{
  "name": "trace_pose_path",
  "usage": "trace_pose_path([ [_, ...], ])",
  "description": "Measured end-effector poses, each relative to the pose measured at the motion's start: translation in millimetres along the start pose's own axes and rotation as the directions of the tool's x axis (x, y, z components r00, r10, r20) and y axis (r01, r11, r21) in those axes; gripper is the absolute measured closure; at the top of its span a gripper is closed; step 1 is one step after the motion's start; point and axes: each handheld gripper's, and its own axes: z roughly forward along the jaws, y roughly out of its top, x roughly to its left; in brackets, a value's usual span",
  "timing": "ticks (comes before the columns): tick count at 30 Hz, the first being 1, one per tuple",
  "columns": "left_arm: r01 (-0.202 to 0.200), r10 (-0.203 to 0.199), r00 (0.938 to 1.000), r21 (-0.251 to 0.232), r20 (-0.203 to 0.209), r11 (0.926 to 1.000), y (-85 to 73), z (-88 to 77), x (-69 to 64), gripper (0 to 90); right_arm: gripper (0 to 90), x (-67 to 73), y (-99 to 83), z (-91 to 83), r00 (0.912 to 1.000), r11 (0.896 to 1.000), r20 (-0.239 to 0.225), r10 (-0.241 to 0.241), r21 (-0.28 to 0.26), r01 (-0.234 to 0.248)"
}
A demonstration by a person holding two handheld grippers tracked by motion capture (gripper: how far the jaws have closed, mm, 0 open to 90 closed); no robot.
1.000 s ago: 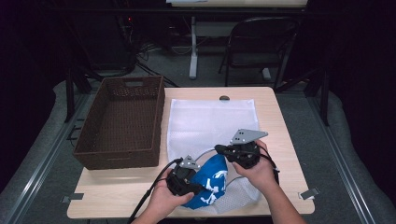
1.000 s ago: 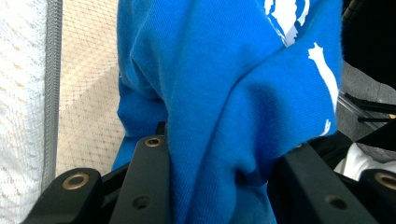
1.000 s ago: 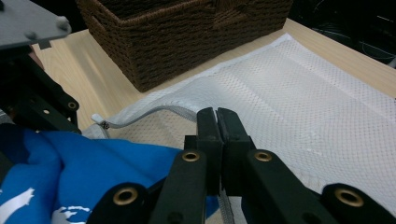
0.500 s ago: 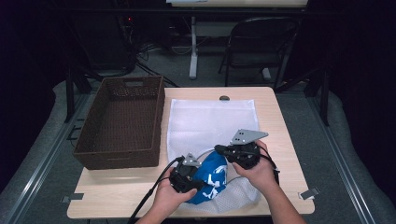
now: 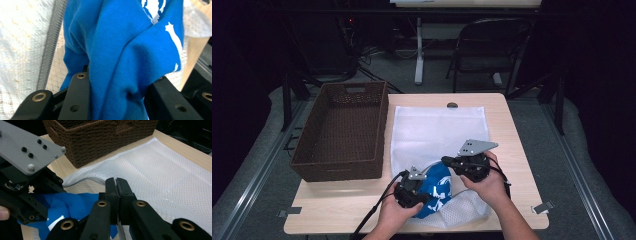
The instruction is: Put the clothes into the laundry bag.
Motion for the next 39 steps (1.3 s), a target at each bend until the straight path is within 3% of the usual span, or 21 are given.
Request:
trace_pose_path([
  [10,-0.03,0.031,0.999,0.027,-0.031,0.9992,-3.1,10.7,-1.5,67.0,88.8,-0.2,-1.1,0.8,1.0,1.0,0.0,0.004,0.001,-0.004],
  [18,-0.007,0.009,0.9991,0.055,-0.041,0.9985,-3.4,14.1,-1.3,66.8,88.8,-0.5,-1.3,0.6,1.0,1.0,-0.001,0.002,0.001,-0.002],
  [29,-0.026,0.031,0.9967,0.067,-0.075,0.9974,-3.1,16.3,-2.7,62.6,88.8,-0.4,-1.4,1.1,1.0,1.0,-0.002,0.003,0.002,-0.003],
  [33,-0.007,0.01,0.9981,0.051,-0.06,0.9987,-3.5,18.4,-1.5,60.6,88.8,-0.7,-1.4,0.8,1.0,1.0,-0.001,0.003,0.001,-0.003],
  [39,0.005,-0.003,0.9993,0.038,-0.037,0.9993,-2.4,16.7,0.0,50.6,88.8,-0.9,-1.7,0.9,1.0,1.0,0.0,0.004,0.002,-0.004],
])
